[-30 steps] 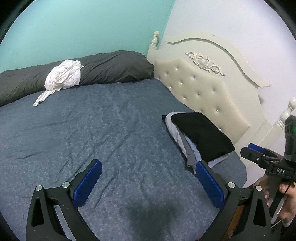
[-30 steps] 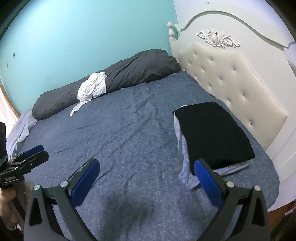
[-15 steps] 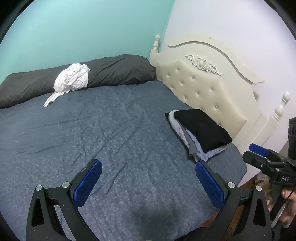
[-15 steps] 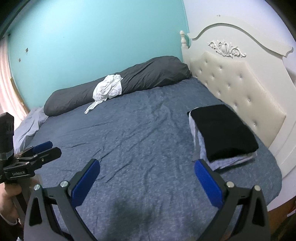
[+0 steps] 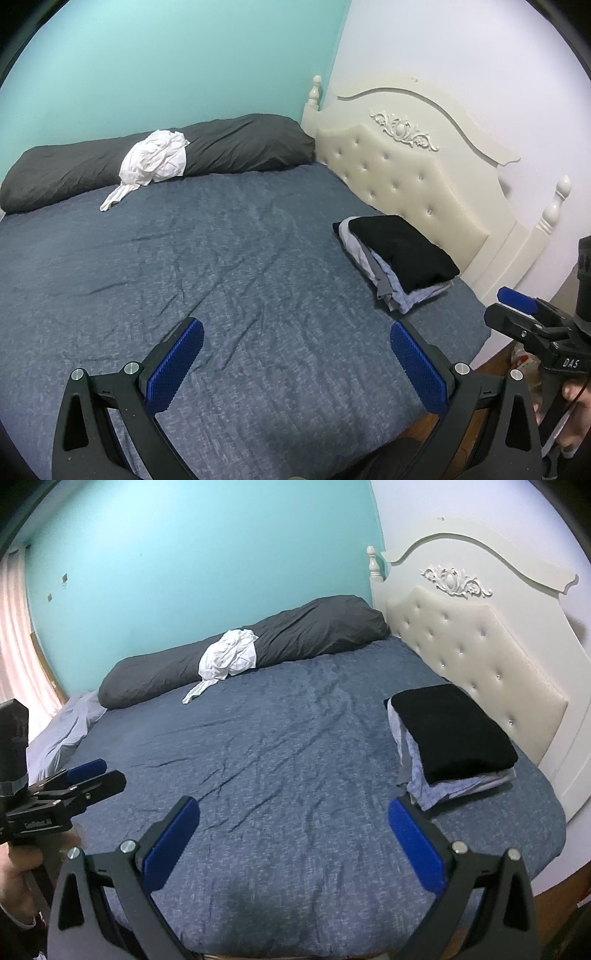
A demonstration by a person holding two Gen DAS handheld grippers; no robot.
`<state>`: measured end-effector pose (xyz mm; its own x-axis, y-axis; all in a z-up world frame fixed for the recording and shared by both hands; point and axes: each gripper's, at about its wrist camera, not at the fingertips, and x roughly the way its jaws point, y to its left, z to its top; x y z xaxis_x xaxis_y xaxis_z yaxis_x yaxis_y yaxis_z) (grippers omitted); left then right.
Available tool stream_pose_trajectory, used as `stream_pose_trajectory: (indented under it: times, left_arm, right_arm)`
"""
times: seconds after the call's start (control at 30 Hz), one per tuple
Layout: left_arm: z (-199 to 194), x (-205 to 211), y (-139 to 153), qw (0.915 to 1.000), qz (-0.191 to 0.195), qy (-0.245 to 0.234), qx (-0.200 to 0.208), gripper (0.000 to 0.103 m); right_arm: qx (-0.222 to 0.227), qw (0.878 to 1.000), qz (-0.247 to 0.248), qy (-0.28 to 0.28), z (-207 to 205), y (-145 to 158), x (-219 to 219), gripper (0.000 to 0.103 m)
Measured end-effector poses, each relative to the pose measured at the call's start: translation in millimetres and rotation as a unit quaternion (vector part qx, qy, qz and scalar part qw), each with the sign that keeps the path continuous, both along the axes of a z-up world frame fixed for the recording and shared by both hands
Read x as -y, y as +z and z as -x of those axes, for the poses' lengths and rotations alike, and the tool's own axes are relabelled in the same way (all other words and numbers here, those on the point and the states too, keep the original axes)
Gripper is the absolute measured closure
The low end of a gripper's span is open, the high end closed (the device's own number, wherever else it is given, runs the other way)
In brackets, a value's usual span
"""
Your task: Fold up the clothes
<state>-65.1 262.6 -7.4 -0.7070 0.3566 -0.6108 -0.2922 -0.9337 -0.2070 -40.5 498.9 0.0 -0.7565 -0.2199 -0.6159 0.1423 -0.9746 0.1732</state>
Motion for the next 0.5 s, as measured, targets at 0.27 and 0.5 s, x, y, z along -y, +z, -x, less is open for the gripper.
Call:
stream_pose_trajectory:
  times: [0.27, 0.5]
  left_arm:
    - [-24, 11, 7, 0.9998, 0.009, 0.005, -0.015, 0.0]
    - [-39, 20, 8, 0.9998, 0.009, 0.009, -0.015, 0.0]
  right_arm:
    - [-0.012, 1.0, 0.007, 0.014, -24, 7, 18, 0.0]
    - [-0.014, 1.0, 0.011, 0.015, -37, 6, 26, 0.0]
